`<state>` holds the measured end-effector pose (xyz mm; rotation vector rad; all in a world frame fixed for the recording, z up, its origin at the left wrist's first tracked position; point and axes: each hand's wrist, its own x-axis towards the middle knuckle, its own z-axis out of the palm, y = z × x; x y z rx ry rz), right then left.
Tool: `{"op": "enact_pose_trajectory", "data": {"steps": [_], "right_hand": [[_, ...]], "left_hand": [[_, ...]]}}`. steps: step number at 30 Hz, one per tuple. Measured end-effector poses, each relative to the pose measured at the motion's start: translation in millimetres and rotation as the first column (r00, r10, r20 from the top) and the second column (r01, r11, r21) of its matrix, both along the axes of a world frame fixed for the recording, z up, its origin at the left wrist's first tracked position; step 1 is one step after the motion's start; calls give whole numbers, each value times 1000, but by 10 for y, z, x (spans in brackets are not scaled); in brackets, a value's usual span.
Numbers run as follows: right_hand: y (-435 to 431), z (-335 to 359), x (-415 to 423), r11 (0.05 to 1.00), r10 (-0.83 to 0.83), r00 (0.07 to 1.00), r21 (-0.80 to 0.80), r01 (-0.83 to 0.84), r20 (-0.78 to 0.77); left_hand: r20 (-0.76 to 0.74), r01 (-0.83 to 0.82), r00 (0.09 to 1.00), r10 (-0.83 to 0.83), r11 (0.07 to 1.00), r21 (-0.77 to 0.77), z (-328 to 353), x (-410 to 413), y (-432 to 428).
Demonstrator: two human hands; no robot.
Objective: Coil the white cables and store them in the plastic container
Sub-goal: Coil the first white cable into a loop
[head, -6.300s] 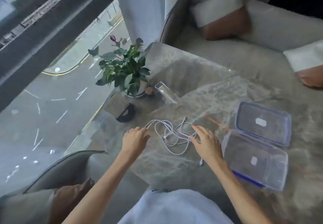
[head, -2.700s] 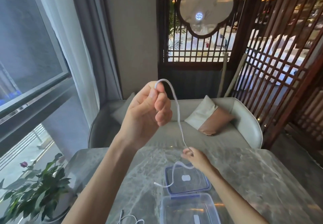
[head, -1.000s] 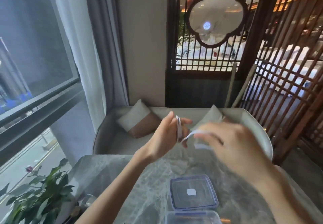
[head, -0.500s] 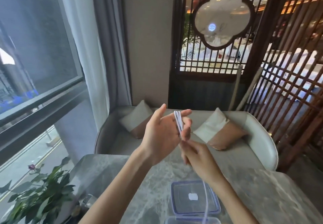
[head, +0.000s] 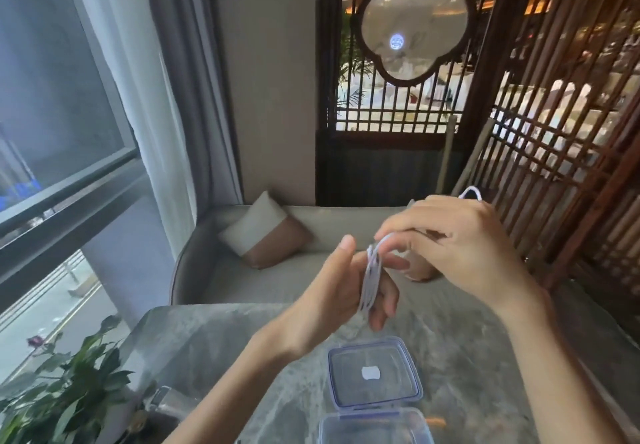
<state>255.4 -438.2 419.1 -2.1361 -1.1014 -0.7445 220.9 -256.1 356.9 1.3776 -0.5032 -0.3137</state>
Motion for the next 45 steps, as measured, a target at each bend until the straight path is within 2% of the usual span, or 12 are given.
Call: {"op": "enact_pose_trajectory", "data": {"steps": [5, 9, 12, 16, 19, 22, 24, 26, 29, 32, 36, 45], "right_hand": [[105, -107, 98, 997, 44, 990, 56, -52, 136], [358, -325, 358, 940, 219, 875, 335, -70, -432], [541, -823, 195, 960, 214, 755, 277, -45, -620], [551, -1115, -253, 992, 103, 688, 26, -121, -719], [473, -903, -386, 969, -48, 785, -219, -113, -617], [327, -589, -310, 937, -134, 977, -343, 70, -166], [232, -387, -94, 954, -66, 990, -283, 99, 122], [201, -296, 160, 983, 83, 987, -175, -58, 138], [387, -437, 291, 942, 300, 919, 232, -243, -256], [694, -795, 164, 875, 372, 716, 480, -59, -590], [827, -1029, -40, 786, 502, 480, 611, 92, -719], [748, -1075, -168, 847, 342, 619, 517, 122, -707]], "left_hand": [[-20, 67, 997, -68, 997, -42, 68, -71, 98], [-4, 230, 971, -238, 943, -240, 0, -76, 196], [-47, 33, 997, -57, 910, -413, 20, 61, 312], [-136, -327, 945, 298, 872, -365, -13, 267, 490], [-169, -397, 912, 373, 906, -148, -89, 340, 454], [-55, -228, 969, 240, 960, 160, -214, 202, 259], [-8, -46, 999, 48, 986, 163, -280, 66, 174], [-77, 110, 991, -108, 994, 13, -265, -16, 184], [-118, 227, 956, -270, 929, -292, -154, -36, 261], [-127, 124, 974, -186, 915, -385, -134, 16, 273], [-162, -116, 985, 53, 906, -406, -239, 140, 327], [-212, -185, 970, 116, 921, -343, -299, 188, 344]]}}
